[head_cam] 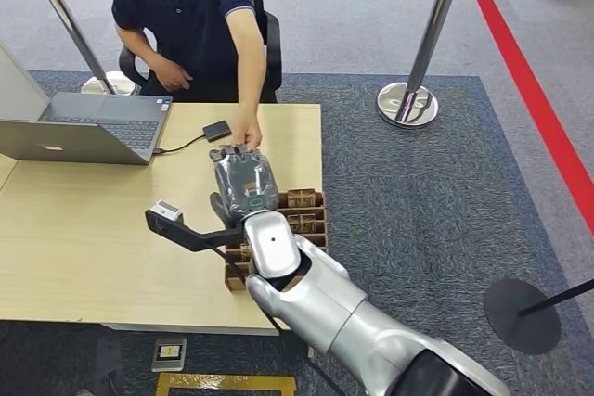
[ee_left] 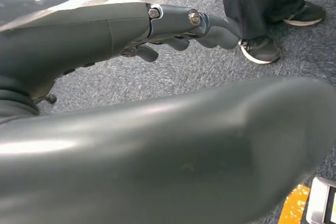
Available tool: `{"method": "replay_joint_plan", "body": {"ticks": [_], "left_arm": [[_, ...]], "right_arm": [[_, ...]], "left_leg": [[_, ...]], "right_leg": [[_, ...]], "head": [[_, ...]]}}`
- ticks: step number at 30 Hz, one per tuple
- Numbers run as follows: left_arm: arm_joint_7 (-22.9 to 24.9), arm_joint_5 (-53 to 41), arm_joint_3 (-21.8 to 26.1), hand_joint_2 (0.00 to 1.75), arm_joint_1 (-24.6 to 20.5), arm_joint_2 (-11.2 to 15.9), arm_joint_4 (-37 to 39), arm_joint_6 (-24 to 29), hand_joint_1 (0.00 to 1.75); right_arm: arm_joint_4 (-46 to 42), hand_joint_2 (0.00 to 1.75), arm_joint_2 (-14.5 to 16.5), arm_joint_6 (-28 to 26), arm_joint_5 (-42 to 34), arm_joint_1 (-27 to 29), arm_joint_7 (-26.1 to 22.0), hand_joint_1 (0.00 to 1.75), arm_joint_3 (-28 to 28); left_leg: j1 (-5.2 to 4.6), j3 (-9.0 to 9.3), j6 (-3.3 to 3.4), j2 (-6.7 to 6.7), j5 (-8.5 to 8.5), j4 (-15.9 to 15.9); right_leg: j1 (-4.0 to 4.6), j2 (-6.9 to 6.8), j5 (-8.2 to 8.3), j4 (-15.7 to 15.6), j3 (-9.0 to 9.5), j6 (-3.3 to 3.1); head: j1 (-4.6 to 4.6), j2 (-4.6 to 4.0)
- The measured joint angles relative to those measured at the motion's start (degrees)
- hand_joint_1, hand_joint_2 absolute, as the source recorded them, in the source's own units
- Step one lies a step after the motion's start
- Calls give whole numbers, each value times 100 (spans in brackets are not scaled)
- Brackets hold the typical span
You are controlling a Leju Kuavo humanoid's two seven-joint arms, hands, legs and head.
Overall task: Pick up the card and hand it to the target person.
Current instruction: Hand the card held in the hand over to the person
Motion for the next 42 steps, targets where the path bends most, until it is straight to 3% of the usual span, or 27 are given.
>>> {"method": "replay_joint_plan", "body": {"ticks": [10, 16, 21, 25, 28, 32, 36, 42], "left_arm": [[4, 56, 12, 0, 13, 1, 0, 8, 0], [-152, 133, 20, 0, 81, 11, 0, 7, 0], [-262, 175, 27, 0, 146, 33, 2, 7, 0], [-264, 169, 30, 0, 211, 52, 1, 7, 0], [-256, 156, 31, 0, 264, 72, 1, 7, 0], [-245, 151, 36, 0, 294, 99, 1, 7, 0], [-174, 56, 37, 0, 314, 121, 1, 7, 0], [-196, 14, 36, 0, 288, 125, 0, 7, 0]], "right_arm": [[151, 0, -73, -645, 55, 53, -38, 0, -14], [-542, 0, -494, -1032, 561, 634, -79, 0, -560], [-1443, 0, -963, -1288, 1060, 1451, -9, 0, -1508], [-2182, 0, -1389, -1759, 1419, 2357, 238, 0, -2587], [-2638, 0, -1618, -1913, 1252, 3052, 229, 0, -3552], [-2922, 0, -1707, -1513, 405, 3712, -71, 0, -4741], [-2416, 0, -1682, -1027, -87, 3998, -321, 0, -5753], [-21, 0, -1674, -678, -556, 3740, -327, 0, -6834]], "left_leg": [[0, 1, 0, 0, 0, 1], [0, 0, 2, -1, -1, 2], [-1, 0, 4, -2, -4, 3], [-1, -1, 9, -6, -7, 4], [-3, -3, 11, -6, -14, 3], [-3, -2, 12, -5, -18, 2], [-1, 0, 12, -2, -18, 0], [-1, 5, 12, -1, -18, 0]], "right_leg": [[0, 0, 0, -1, 0, 0], [-1, 0, 0, -7, 0, 0], [-1, 0, 0, -13, 1, 1], [-2, 0, -1, -19, 5, 2], [-3, 0, -2, -20, 4, 3], [-4, 0, -5, -22, 4, 8], [-2, 0, -7, -21, 6, 10], [-2, 0, -8, -20, 11, 11]], "head": [[0, 0], [0, 0], [1, 0], [0, 0], [2, 0], [-1, 0], [0, 0], [0, 0]]}}
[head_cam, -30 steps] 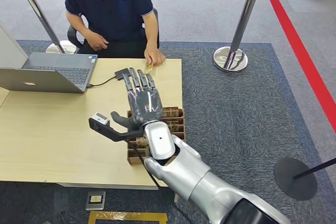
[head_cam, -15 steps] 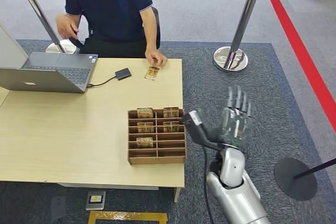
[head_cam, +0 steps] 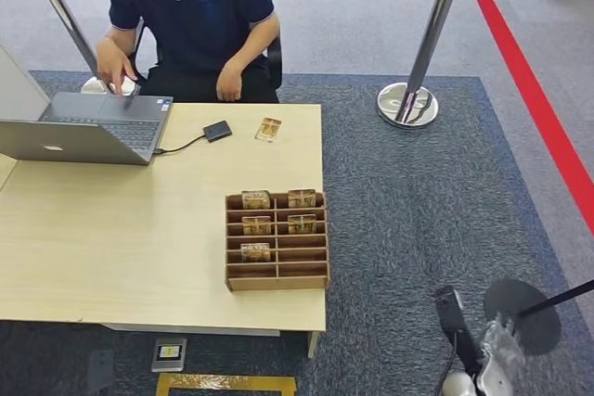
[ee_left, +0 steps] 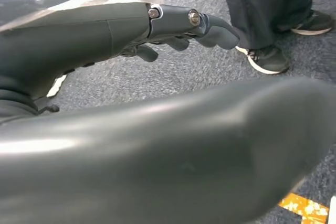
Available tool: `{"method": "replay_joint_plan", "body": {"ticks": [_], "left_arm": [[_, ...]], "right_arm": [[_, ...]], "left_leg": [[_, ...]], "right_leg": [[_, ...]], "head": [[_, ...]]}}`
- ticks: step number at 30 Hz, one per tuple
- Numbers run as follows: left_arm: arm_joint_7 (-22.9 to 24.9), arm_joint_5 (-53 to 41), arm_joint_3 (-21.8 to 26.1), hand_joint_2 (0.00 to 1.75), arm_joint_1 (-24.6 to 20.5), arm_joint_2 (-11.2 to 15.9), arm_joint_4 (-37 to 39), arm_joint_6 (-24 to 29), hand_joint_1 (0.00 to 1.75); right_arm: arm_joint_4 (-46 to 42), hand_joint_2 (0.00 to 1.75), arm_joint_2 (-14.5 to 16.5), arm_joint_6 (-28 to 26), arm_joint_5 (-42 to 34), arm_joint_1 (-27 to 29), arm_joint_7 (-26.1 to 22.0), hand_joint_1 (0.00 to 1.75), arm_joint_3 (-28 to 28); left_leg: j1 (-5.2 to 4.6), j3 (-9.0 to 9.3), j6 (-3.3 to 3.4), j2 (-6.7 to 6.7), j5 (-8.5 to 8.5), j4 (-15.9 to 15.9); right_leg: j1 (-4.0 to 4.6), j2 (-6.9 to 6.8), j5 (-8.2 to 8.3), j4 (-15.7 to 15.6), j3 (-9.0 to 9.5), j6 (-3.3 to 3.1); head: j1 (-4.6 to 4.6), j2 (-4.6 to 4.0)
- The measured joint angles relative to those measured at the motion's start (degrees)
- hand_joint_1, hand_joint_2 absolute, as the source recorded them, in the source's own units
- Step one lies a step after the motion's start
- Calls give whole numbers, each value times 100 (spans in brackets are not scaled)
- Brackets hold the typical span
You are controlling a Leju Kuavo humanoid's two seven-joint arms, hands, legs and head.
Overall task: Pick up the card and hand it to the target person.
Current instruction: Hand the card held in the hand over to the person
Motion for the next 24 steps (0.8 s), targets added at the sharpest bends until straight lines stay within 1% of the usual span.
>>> {"method": "replay_joint_plan", "body": {"ticks": [3, 6, 8, 10, 14, 19, 24], "left_arm": [[-51, 10, 0, 0, -11, 0, 0, 0, 0], [-103, 56, 1, 0, -16, -5, 1, -3, 0], [-142, 102, 4, 87, -16, -10, 2, -23, 0], [-181, 137, 8, 175, -18, -16, 2, -91, 0], [-222, 132, 9, 175, -39, -31, 2, -377, 0], [-225, 78, 9, 175, -121, -45, 2, -569, 0], [-268, 189, -51, 175, -142, -38, 2, -685, 0]], "right_arm": [[992, 0, 7, 370, -228, -40, 228, 0, -375], [1690, 0, 43, 784, -443, 16, 485, 0, -693], [2024, 0, 87, 998, -590, 76, 552, 0, -886], [2256, 0, 149, 1087, -710, 121, 486, 0, -1058], [2518, 175, 251, 1110, -741, 119, 147, 0, -1252], [2646, 175, 294, 1154, -577, -42, -191, 0, -1277], [2666, 175, 309, 1231, -561, -185, -389, 0, -1208]], "left_leg": [[0, -1, 0, 0, -1, 0], [0, -1, 0, 0, -4, -1], [0, -1, -1, 0, -6, -2], [0, -1, -1, 1, -7, -2], [0, 1, -1, 2, -6, -2], [0, 7, 1, 2, -4, -1], [-1, 9, 1, 2, -5, 0]], "right_leg": [[0, 0, -4, 0, -1, -1], [0, 0, -9, 0, -1, -2], [0, 0, -11, 1, -1, -4], [0, 0, -12, 1, -2, -4], [0, 0, -12, 2, 1, -5], [-2, 0, -10, 2, 7, -3], [-2, 0, -10, 2, 9, -3]], "head": [[1, 0], [0, 0], [0, 0], [1, 0], [1, 0], [1, 0], [0, 0]]}}
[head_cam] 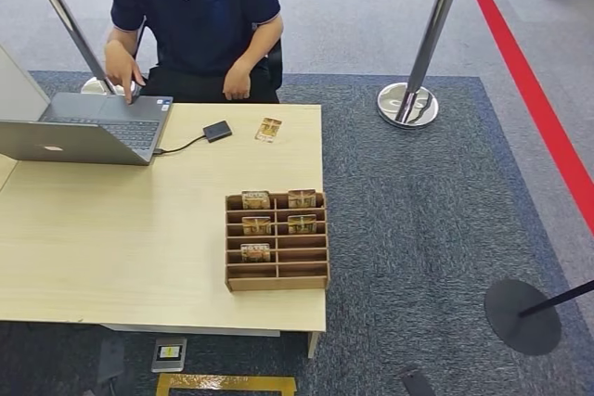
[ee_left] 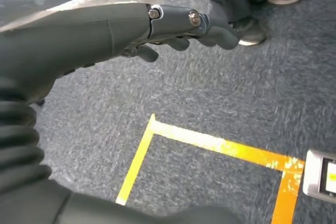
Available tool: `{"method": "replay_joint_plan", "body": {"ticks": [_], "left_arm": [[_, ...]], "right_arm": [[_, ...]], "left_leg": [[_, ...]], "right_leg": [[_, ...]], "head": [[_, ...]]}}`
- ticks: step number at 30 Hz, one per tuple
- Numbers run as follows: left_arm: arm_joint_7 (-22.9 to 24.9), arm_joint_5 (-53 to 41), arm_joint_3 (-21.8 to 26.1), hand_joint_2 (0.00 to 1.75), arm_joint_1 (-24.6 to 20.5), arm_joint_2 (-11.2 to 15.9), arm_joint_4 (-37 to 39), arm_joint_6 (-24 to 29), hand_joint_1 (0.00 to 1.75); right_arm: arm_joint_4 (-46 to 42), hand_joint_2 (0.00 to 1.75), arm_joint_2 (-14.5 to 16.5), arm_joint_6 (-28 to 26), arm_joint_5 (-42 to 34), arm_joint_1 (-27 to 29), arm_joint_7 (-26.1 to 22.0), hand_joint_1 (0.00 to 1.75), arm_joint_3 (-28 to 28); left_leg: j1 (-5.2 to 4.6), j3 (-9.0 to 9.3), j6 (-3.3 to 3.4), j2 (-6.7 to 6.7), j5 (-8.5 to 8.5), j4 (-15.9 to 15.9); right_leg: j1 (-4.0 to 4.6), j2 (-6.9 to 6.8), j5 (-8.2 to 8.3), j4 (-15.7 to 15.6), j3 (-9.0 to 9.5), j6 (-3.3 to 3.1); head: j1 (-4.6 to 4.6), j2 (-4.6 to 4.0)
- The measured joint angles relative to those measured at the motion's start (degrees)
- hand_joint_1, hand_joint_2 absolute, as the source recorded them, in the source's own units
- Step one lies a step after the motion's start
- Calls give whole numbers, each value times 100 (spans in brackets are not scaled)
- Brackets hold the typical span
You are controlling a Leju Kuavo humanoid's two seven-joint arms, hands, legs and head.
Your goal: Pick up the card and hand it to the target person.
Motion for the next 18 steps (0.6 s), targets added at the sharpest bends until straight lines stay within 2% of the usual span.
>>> {"method": "replay_joint_plan", "body": {"ticks": [8, 18], "left_arm": [[-15, 943, -411, 175, 179, 129, -46, -443, 0], [-30, 2221, -1177, 175, 493, 358, -246, -1040, 0]], "right_arm": [[-25, 175, -62, 180, -857, 93, -166, 0, 339], [-188, 175, -197, 426, -2052, 378, -366, 0, 848]], "left_leg": [[0, -1, -1, 0, -3, -2], [0, -1, -1, 0, -3, -1]], "right_leg": [[1, 0, -3, 0, -2, -3], [1, 0, -3, -1, -2, -3]], "head": [[1, 0], [0, 0]]}}
